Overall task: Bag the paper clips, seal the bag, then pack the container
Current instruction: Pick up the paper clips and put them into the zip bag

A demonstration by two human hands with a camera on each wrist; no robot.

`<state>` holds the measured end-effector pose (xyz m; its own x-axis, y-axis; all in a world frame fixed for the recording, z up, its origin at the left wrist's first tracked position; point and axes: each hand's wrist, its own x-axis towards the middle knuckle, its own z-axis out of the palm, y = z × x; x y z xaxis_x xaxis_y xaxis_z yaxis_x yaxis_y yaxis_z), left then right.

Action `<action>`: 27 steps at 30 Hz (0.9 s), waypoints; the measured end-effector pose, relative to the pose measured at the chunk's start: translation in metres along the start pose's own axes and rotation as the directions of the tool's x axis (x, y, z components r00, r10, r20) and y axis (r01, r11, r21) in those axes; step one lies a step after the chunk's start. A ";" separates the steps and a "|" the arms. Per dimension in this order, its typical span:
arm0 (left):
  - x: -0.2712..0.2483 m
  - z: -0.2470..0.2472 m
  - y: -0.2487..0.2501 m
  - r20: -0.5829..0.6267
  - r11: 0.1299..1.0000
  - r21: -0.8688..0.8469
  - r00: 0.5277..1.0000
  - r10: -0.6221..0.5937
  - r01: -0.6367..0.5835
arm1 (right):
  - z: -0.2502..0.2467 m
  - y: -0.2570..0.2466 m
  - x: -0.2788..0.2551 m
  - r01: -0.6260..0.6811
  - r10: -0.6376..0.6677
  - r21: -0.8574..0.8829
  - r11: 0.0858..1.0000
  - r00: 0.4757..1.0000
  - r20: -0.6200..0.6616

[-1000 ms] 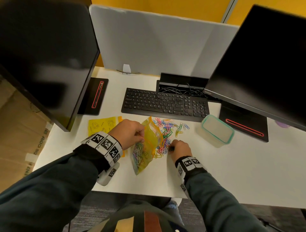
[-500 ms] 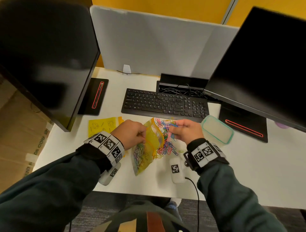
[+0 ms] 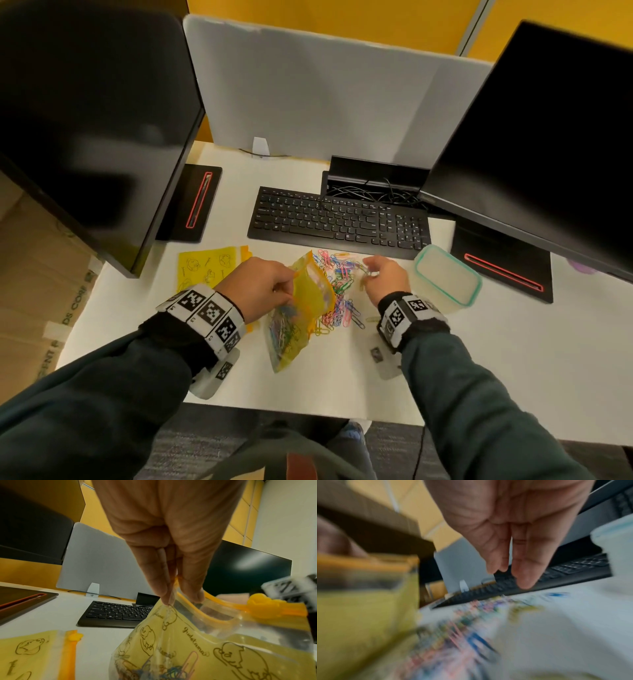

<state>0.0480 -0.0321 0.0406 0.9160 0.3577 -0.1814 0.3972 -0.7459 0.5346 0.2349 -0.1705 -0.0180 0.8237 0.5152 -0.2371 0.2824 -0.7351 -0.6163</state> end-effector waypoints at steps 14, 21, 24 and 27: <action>-0.005 -0.003 -0.003 0.002 0.999 0.007 0.999 -0.052 0.052 | -0.001 0.027 0.002 0.366 -0.143 -0.465 0.806 0.883 0.447; -0.002 -0.001 -0.002 -0.002 0.999 -0.018 0.999 -0.046 0.046 | 0.024 0.031 -0.036 0.190 -0.029 -0.400 0.897 0.926 0.375; -0.001 0.000 -0.002 -0.005 0.998 -0.031 0.999 -0.053 0.053 | 0.042 0.018 -0.039 0.130 -0.016 -0.380 0.916 0.958 0.288; -0.001 0.000 -0.003 -0.013 0.997 -0.040 0.998 -0.062 0.062 | 0.053 0.007 -0.039 0.127 -0.035 -0.404 0.906 0.973 0.228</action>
<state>0.0458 -0.0303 0.0394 0.8887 0.4111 -0.2033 0.4505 -0.6996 0.5547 0.1790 -0.1725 -0.0530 0.6794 0.6273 -0.3807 0.5590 -0.7786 -0.2852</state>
